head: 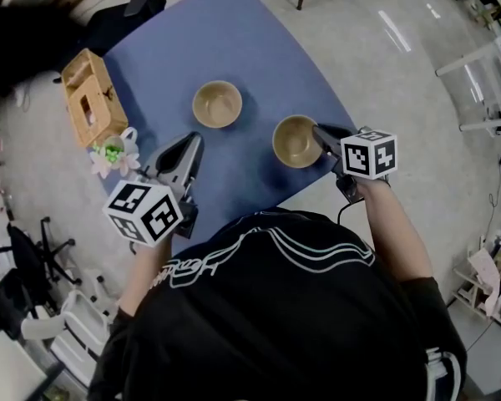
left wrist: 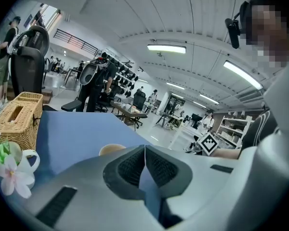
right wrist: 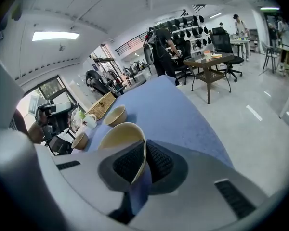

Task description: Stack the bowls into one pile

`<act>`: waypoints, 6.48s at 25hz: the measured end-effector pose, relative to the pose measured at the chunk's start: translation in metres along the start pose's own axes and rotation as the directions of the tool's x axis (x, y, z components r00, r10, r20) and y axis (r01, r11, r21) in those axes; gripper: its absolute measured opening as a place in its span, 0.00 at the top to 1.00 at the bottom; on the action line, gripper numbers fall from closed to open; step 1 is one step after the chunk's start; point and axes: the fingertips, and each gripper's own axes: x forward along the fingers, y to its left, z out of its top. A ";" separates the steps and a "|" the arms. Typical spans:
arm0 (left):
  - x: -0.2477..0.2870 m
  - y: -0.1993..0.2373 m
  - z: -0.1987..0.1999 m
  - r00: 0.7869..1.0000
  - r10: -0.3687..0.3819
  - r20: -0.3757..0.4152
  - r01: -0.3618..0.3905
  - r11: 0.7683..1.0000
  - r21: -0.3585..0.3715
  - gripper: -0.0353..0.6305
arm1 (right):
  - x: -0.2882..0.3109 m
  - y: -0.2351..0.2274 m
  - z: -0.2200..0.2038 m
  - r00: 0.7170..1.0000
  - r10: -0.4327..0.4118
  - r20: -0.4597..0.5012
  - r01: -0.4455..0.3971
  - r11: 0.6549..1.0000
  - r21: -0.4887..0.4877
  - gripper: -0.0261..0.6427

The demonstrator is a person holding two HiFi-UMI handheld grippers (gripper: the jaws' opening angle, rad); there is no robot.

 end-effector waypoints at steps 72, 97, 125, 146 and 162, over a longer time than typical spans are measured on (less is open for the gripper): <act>-0.094 0.081 -0.031 0.968 0.236 0.084 -0.220 0.961 -0.169 0.91 | 0.158 0.120 0.109 0.989 0.128 -0.075 -0.147 0.922 -0.358 0.69; -0.238 0.119 -0.055 0.943 0.319 0.096 -0.292 0.930 -0.222 0.91 | 0.145 0.296 0.040 0.955 0.258 -0.143 -0.295 0.849 -0.439 0.57; -0.325 0.158 -0.105 0.920 0.371 0.126 -0.327 0.905 -0.273 0.91 | 0.208 0.340 -0.065 0.924 0.160 -0.347 -0.303 0.861 -0.409 0.60; -0.311 0.163 -0.124 0.938 0.342 0.056 -0.315 0.909 -0.275 0.91 | 0.220 0.335 -0.068 0.940 0.203 -0.276 -0.276 0.926 -0.257 0.86; -0.291 0.158 -0.114 0.942 0.333 0.044 -0.311 0.916 -0.255 0.91 | 0.218 0.329 -0.062 0.940 0.212 -0.268 -0.282 0.924 -0.257 0.90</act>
